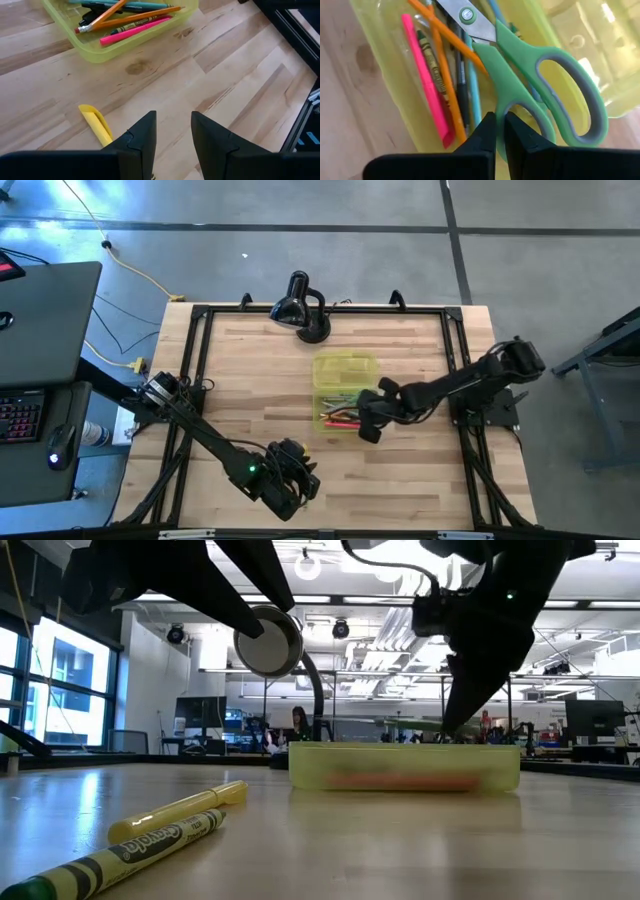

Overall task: Pick & place school supplies into a supply box
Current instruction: Put the green scissors into the yellow supply box, then put the yellow pen into the yellow supply box

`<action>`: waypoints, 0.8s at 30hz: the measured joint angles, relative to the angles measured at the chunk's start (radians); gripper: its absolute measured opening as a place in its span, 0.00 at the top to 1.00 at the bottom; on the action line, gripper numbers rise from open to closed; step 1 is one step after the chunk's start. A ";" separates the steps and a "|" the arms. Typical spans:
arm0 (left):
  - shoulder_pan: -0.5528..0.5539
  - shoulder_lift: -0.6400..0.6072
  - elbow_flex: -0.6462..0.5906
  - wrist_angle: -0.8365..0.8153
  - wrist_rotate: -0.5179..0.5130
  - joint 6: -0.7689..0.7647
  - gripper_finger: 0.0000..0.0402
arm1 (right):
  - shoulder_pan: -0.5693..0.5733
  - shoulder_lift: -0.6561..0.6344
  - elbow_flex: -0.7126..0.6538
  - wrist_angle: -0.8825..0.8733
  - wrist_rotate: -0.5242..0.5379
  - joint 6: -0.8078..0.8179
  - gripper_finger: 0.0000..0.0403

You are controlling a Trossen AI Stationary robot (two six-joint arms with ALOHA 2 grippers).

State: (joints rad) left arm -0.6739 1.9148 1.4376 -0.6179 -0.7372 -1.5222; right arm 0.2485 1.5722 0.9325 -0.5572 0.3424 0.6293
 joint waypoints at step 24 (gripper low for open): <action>0.000 0.000 0.000 0.056 0.026 -0.002 0.61 | -0.058 0.032 0.001 0.010 -0.073 -0.061 0.72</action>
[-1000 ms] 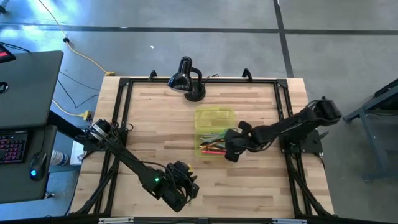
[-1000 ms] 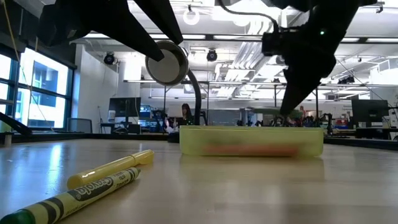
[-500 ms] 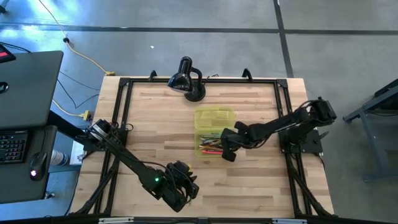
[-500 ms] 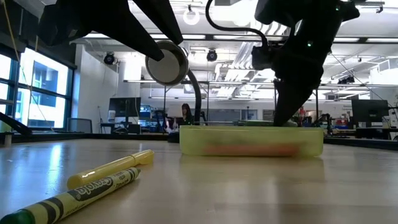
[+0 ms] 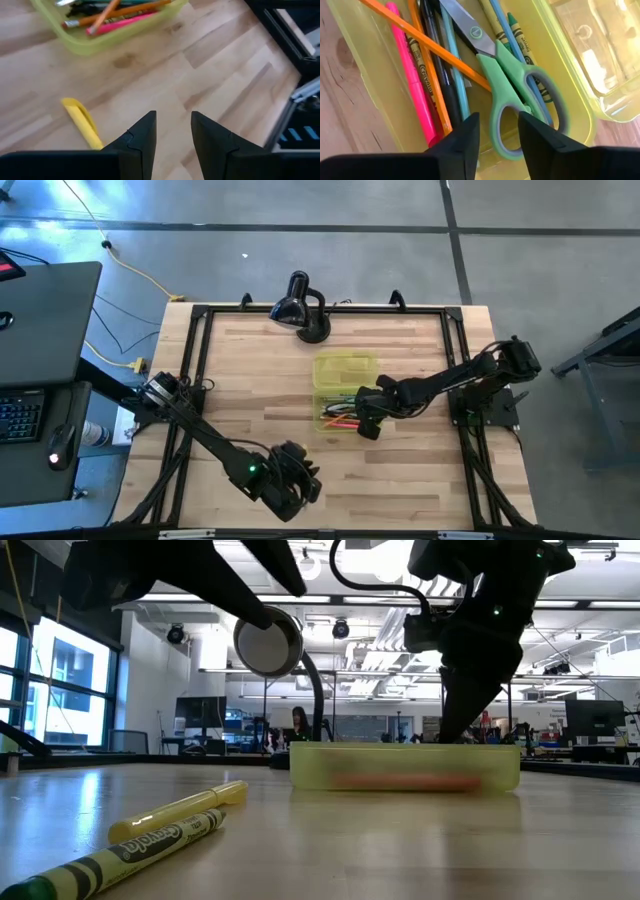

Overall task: Pick & place school supplies into a supply box
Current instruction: Put the yellow pen into the yellow supply box

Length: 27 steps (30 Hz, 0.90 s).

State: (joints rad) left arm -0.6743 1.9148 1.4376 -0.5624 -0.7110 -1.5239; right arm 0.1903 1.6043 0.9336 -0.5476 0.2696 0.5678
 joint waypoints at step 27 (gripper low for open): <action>-0.020 0.100 0.000 -0.093 0.246 -0.283 0.61 | 0.043 -0.094 0.000 0.082 -0.079 -0.053 0.71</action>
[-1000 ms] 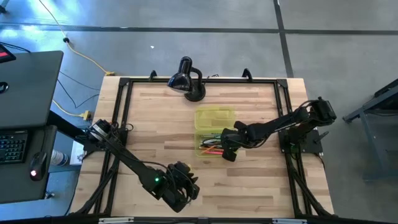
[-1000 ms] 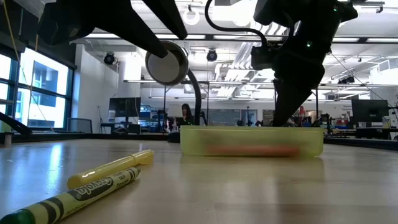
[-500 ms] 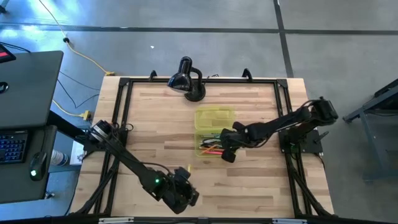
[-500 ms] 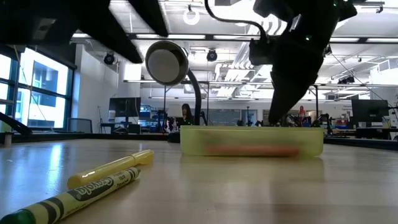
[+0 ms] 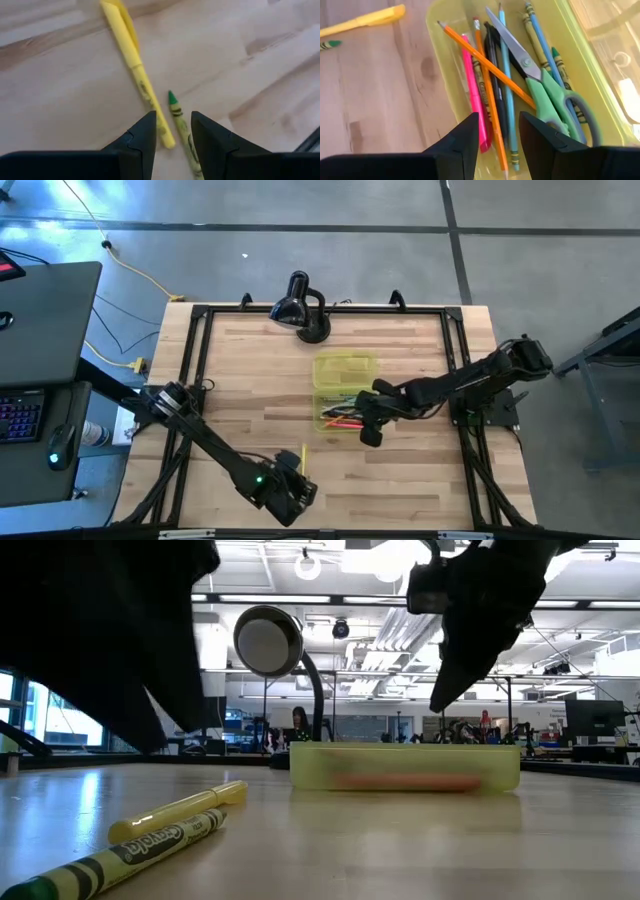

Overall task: Pick & place school supplies into a supply box
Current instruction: Put the yellow pen into the yellow supply box

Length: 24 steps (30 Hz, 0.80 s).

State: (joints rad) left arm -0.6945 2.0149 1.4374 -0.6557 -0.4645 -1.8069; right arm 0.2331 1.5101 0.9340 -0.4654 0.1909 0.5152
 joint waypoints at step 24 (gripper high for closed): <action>0.088 0.053 -0.001 -0.098 -0.040 0.044 0.61 | 0.005 0.000 0.001 0.062 -0.026 0.000 0.71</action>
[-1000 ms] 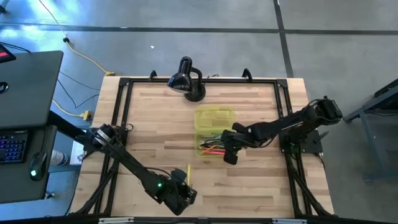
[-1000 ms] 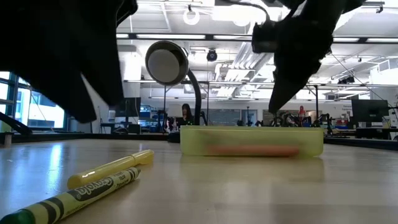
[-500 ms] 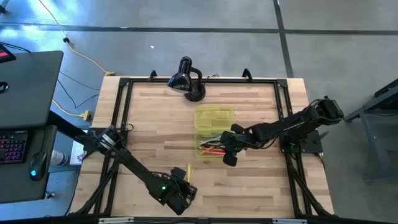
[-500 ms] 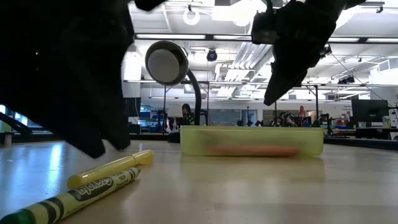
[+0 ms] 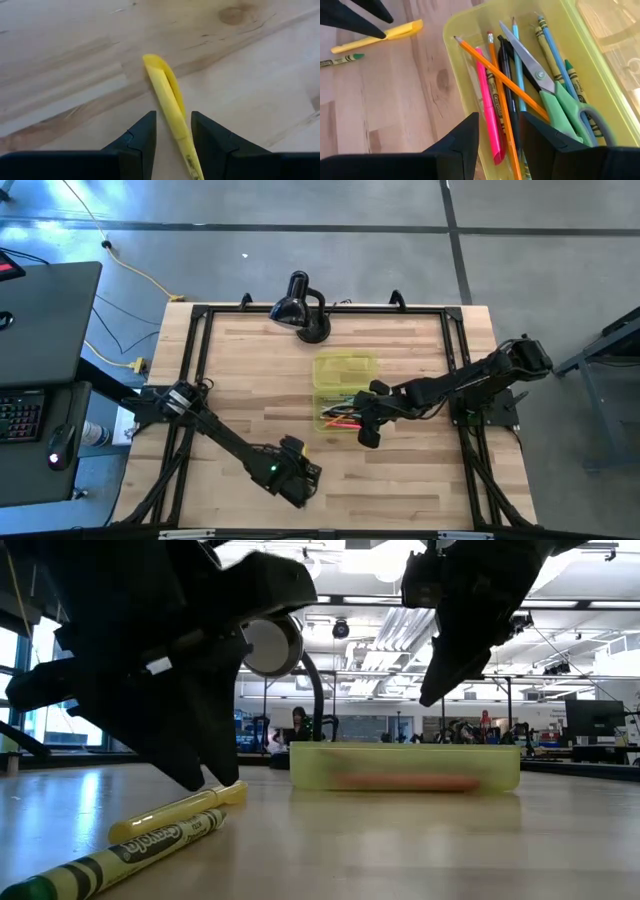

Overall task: Pick & place school supplies into a supply box
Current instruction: Put the yellow pen into the yellow supply box

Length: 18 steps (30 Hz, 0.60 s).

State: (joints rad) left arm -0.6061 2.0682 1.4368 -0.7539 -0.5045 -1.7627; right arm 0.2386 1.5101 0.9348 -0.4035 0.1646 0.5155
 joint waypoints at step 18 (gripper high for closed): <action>0.099 0.011 0.001 -0.245 0.072 0.057 0.61 | 0.000 0.001 0.000 0.009 0.003 -0.050 0.71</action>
State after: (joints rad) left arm -0.5076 2.0796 1.4376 -0.9992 -0.4328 -1.7062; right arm 0.2386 1.5108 0.9344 -0.3943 0.1677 0.4652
